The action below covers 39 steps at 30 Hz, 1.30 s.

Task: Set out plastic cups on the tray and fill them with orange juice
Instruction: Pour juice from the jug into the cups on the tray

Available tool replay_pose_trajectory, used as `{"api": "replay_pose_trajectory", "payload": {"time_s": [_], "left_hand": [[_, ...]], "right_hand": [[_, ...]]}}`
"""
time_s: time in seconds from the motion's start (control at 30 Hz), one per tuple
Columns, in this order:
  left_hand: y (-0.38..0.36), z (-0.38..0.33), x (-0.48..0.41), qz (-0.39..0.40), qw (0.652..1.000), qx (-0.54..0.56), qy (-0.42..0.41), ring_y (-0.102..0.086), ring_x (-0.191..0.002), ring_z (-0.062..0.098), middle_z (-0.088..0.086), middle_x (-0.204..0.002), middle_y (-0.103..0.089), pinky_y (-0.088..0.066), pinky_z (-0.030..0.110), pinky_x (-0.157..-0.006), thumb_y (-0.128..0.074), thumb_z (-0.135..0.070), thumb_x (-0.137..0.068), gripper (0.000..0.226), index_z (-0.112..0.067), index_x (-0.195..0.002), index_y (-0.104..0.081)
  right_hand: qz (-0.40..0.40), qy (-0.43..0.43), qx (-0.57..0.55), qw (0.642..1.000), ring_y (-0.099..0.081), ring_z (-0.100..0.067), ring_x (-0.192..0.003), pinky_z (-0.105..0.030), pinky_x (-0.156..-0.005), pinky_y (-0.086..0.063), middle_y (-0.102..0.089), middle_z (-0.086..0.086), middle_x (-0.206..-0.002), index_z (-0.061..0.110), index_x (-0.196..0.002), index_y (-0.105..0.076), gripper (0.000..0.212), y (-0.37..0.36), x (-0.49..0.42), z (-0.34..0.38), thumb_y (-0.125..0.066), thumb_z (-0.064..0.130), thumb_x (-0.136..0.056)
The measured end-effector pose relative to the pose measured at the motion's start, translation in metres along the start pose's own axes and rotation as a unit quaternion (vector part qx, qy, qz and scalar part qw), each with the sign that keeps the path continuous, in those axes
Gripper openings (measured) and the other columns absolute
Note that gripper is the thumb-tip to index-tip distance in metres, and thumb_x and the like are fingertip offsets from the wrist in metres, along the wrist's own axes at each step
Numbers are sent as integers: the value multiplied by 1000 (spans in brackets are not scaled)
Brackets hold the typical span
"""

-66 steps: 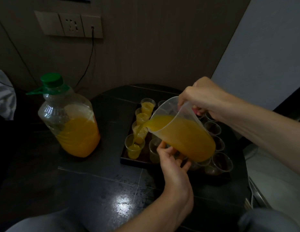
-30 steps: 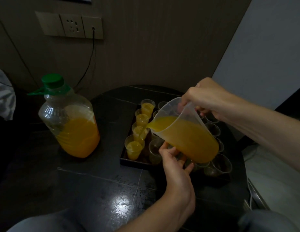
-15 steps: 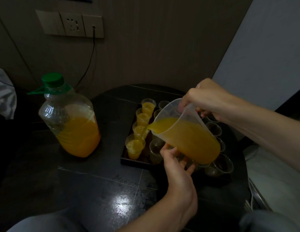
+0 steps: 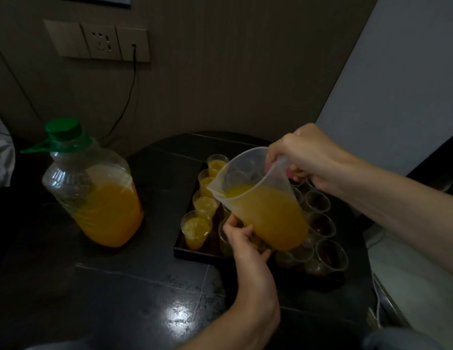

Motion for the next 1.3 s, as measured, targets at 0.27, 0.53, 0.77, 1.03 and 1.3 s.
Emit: {"api": "replay_pose_trajectory", "payload": {"time_s": [0.27, 0.53, 0.77, 1.03, 1.3], "left_hand": [[-37, -26, -39, 23, 1000, -17, -8, -61, -113, 20, 0, -126, -62, -53, 46, -95, -32, -35, -106, 30, -36, -127, -54], [-83, -22, -80, 36, 998, -33, 28, -58, -103, 15, -5, -116, -59, -42, 30, -70, -30, -43, -106, 31, -36, -132, -46], [-104, -5, -115, 51, 996, -56, 40, -58, -118, 25, 2, -124, -62, -45, 45, -102, -29, -43, -106, 31, -34, -126, -51], [-117, 15, -132, 69, 992, -61, 82, -56, -116, 25, 2, -121, -61, -38, 47, -107, -32, -45, -104, 22, -37, -109, -52], [-120, 27, -146, 72, 990, -64, 105, -54, -123, 29, 3, -123, -59, -35, 52, -114, -30, -45, -104, 26, -34, -111, -52]], "right_hand": [[-62, 21, -75, 995, -55, -12, -57, -21, -40, -40, -59, -7, -80, 8, -93, -64, 16, 25, -27, 5, -72, 14, -81], [-99, 28, -51, 993, -55, -13, -57, -31, -57, -47, -58, -5, -72, 12, -83, -62, 8, 43, -77, 1, -70, 14, -83], [-109, 19, -52, 992, -60, -20, -68, -35, -60, -48, -61, -9, -80, 11, -91, -65, 10, 55, -116, -12, -68, 16, -83], [-111, 22, -12, 993, -62, -17, -72, -31, -60, -52, -63, -7, -90, 16, -91, -59, 11, 57, -146, -29, -68, 21, -88], [-98, 16, 18, 995, -60, -18, -71, -28, -51, -46, -62, -9, -89, 13, -104, -56, 21, 53, -163, -32, -68, 22, -88]]}}
Point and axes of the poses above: each hand's wrist, its own x-axis away from the middle knuckle, its own y-axis out of the back of the hand, z = x × y, the point moved 3 cm from there along -x, towards the middle knuckle
